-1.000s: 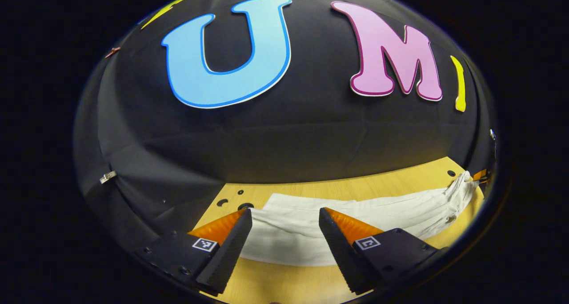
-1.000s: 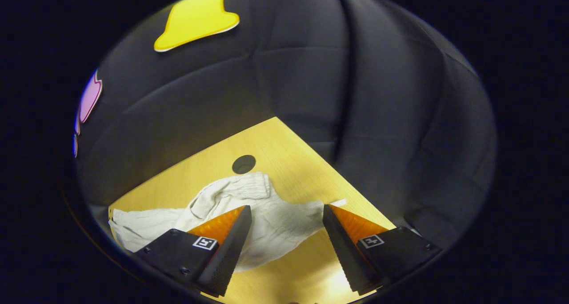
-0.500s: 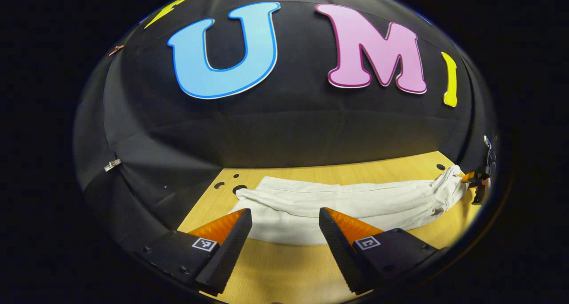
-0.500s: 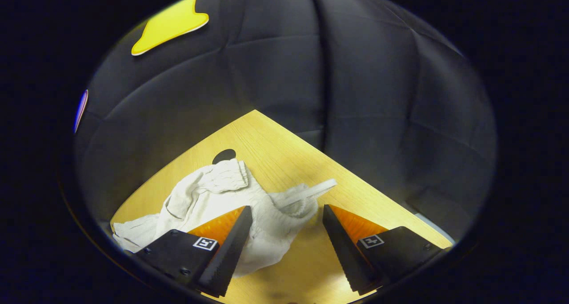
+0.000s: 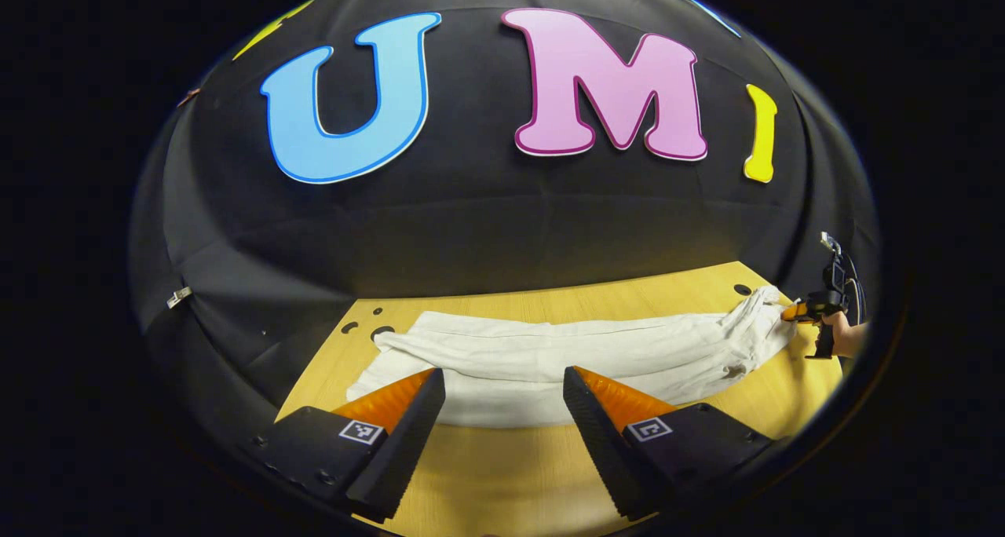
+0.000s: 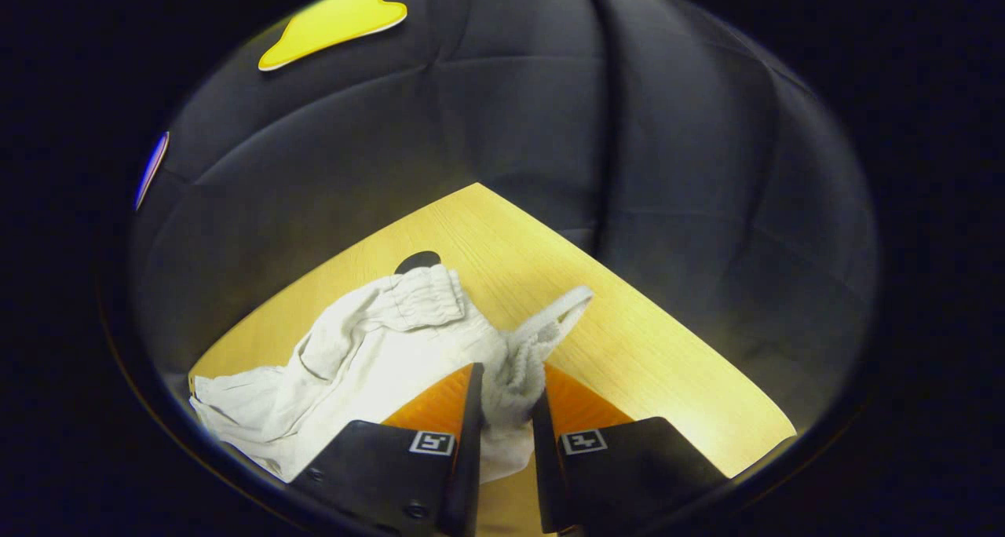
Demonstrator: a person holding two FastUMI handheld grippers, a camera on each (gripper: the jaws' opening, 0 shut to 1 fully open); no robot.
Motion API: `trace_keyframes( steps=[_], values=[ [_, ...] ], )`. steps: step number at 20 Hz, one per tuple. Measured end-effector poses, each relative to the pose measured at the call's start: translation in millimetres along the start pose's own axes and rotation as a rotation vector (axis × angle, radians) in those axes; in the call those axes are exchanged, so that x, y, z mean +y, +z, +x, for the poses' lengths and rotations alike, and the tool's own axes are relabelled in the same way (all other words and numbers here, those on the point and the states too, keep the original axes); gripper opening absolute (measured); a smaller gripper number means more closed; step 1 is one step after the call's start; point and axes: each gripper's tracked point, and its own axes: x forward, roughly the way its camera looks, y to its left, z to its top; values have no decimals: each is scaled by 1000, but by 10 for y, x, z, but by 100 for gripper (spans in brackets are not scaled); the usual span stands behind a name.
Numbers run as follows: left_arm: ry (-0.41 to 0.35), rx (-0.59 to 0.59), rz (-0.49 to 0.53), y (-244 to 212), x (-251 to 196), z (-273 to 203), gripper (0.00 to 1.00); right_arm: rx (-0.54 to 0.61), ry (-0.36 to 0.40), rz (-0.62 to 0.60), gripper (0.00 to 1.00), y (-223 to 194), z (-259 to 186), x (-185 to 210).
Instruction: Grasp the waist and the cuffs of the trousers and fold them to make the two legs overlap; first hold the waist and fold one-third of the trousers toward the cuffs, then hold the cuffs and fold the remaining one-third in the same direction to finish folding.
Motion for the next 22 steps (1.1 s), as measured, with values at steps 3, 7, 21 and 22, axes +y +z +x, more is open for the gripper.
trace_keyframes(
  steps=[3, 7, 21, 22],
  values=[
    [12, 4, 5, 2, 46, -40, 97, -7, 36, -35, 17, 100, -69, 37],
    [28, 0, 10, 29, 120, -128, 97, -69, 56, -109, 11, 327, -351, 114],
    [102, -33, -27, -101, 682, -813, 97, -300, 321, -296, 11, 1197, -1798, 1517],
    [108, -32, -32, -141, 746, -858, 97, -303, 345, -290, 11, 1191, -1841, 1558]
  ],
)
